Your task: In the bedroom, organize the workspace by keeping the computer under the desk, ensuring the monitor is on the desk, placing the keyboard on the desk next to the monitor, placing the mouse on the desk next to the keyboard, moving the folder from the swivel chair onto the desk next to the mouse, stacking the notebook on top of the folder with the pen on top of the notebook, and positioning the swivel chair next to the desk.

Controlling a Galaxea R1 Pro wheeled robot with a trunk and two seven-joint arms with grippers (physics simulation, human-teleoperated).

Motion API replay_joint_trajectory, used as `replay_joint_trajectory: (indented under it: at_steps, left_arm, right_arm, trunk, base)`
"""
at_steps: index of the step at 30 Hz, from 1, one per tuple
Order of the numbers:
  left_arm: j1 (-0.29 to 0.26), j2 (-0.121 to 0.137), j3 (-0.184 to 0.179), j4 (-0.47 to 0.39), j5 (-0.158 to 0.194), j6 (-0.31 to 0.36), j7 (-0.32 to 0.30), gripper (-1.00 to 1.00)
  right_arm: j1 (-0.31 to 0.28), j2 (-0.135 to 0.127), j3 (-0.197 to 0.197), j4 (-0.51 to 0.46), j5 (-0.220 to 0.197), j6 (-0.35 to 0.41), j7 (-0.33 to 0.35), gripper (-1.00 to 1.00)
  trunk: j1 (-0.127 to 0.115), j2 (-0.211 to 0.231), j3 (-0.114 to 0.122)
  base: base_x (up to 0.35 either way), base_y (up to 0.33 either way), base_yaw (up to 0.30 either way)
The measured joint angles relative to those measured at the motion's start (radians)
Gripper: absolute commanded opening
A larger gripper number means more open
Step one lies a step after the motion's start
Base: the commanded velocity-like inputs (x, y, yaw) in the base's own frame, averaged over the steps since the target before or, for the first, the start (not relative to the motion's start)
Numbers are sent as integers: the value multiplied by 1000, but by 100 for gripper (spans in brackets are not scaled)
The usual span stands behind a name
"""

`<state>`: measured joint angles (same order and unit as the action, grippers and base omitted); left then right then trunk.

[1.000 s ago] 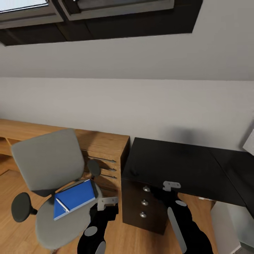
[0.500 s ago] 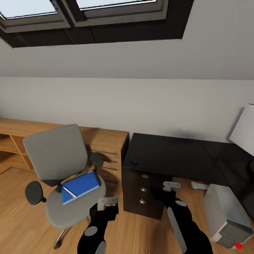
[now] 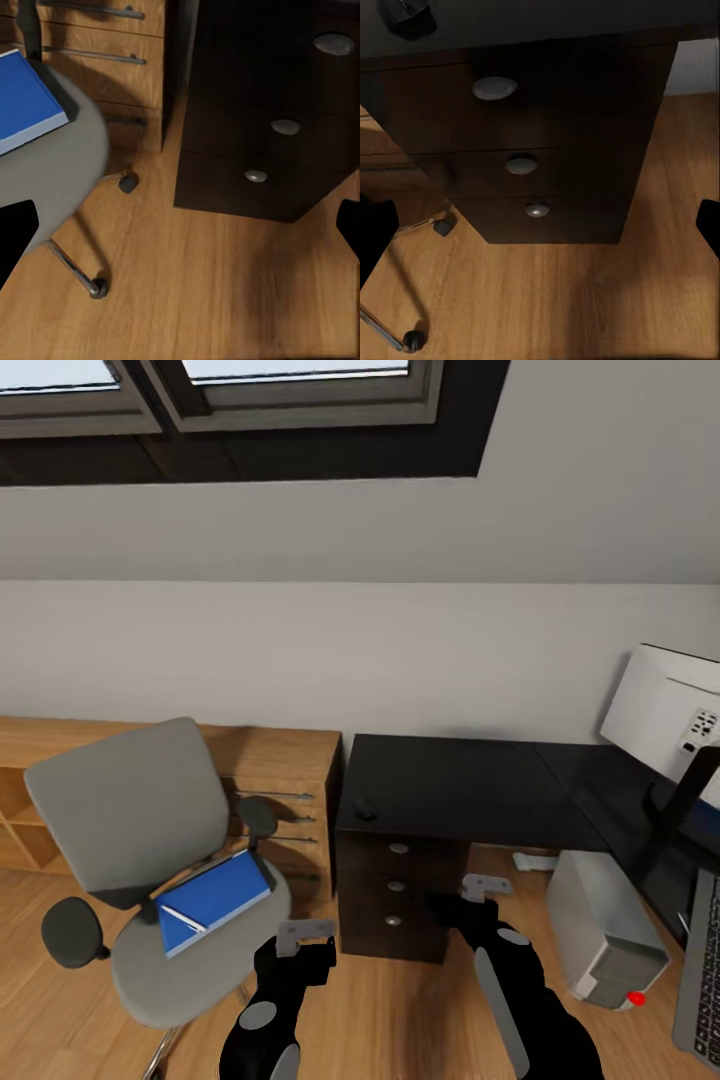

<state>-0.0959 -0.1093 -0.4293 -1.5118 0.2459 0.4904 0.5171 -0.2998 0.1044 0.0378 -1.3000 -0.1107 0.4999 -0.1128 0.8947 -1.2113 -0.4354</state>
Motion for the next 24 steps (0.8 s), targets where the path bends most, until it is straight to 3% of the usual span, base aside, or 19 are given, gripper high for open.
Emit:
replay_joint_trajectory:
  at_steps: [5,15,24]
  left_arm:
    - [0,0,0,0,0,0,1,100]
    - [0,-1,0,0,0,0,1,100]
    - [0,-5,-8,-10,-1,-3,1,100]
  right_arm:
    - [0,0,0,1,0,-1,1,100]
    - [0,0,-1,3,1,-3,1,100]
    - [0,0,-1,3,1,-3,1,100]
  trunk:
    - [0,0,0]
    - [0,0,3]
    - [4,-7,9]
  base:
    - [-29,24,-268]
    - [-190,33,-250]
    - [-27,3,-159]
